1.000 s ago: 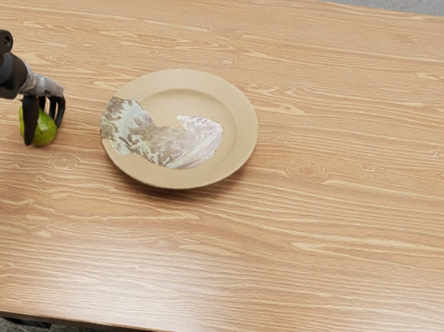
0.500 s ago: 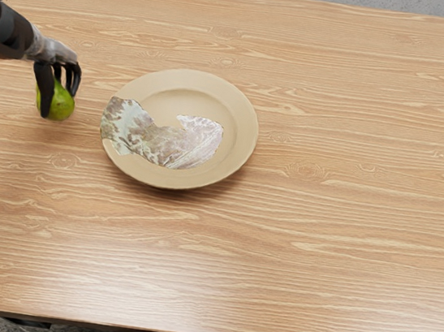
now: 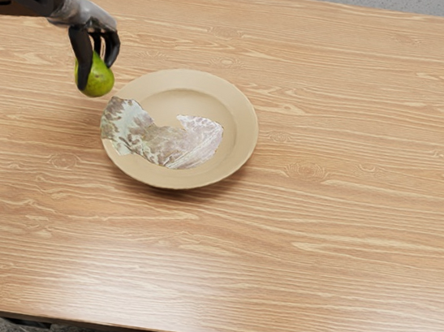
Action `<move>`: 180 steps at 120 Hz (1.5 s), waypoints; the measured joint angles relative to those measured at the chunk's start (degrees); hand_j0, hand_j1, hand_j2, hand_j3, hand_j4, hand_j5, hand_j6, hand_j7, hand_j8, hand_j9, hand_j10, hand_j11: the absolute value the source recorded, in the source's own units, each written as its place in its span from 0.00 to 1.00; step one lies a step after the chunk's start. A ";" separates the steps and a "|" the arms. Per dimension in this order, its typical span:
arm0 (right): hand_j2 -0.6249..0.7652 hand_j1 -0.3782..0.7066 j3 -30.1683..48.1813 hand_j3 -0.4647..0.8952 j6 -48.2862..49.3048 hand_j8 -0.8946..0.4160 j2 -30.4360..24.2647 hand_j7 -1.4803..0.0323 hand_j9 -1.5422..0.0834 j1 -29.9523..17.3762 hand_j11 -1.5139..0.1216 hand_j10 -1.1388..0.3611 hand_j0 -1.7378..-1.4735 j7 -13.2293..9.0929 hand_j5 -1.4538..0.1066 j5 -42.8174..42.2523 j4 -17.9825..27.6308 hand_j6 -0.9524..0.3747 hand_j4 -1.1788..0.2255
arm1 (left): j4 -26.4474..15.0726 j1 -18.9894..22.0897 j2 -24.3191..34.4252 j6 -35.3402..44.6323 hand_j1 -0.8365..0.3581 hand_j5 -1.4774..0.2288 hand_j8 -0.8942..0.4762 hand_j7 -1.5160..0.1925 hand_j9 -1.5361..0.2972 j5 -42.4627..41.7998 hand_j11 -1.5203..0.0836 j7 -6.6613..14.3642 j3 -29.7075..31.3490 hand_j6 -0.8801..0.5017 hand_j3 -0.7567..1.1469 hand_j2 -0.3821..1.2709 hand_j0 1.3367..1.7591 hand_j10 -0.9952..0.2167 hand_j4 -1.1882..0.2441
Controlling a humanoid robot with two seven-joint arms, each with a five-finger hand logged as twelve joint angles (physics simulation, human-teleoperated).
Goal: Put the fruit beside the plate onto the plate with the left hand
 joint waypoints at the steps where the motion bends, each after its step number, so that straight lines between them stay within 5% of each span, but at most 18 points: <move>1: 0.45 0.05 0.00 0.34 0.00 0.66 0.00 0.96 0.93 0.00 0.91 0.74 0.30 0.00 0.91 0.00 0.00 0.70 0.82 | -0.01 -0.10 -0.23 -0.01 0.37 0.11 0.42 0.17 0.18 -0.07 0.22 0.00 -0.01 0.42 0.40 0.72 0.75 0.40 0.28; 107: 0.45 0.05 0.00 0.34 0.00 0.66 0.00 0.96 0.93 0.00 0.91 0.74 0.30 0.00 0.91 0.00 0.00 0.70 0.82 | 0.01 1.54 -11.03 -0.24 0.43 0.16 0.37 0.20 0.19 -0.69 0.24 3.92 -5.20 0.34 0.40 0.69 0.75 0.34 0.27; 117: 0.45 0.05 0.00 0.34 0.00 0.66 0.00 0.96 0.93 0.00 0.91 0.74 0.30 0.00 0.91 0.00 0.00 0.70 0.82 | 0.03 2.03 -11.42 -0.02 0.45 0.23 0.35 0.26 0.25 -0.62 0.30 3.96 -5.62 0.30 0.40 0.67 0.75 0.32 0.31; 134: 0.45 0.05 0.00 0.34 0.00 0.66 0.00 0.96 0.93 0.00 0.91 0.74 0.30 -0.01 0.91 0.00 0.00 0.70 0.82 | 0.02 2.32 -11.99 0.22 0.50 0.37 0.35 0.40 0.38 -0.66 0.44 3.99 -6.44 0.30 0.40 0.49 0.76 0.39 0.41; 180: 0.45 0.05 0.00 0.34 0.00 0.66 0.00 0.96 0.93 0.00 0.91 0.74 0.30 0.00 0.91 0.00 0.00 0.70 0.82 | -0.09 2.24 -11.86 0.41 0.80 0.70 0.52 0.72 0.68 -3.31 0.77 3.95 -7.95 0.50 0.40 0.29 0.76 0.66 0.68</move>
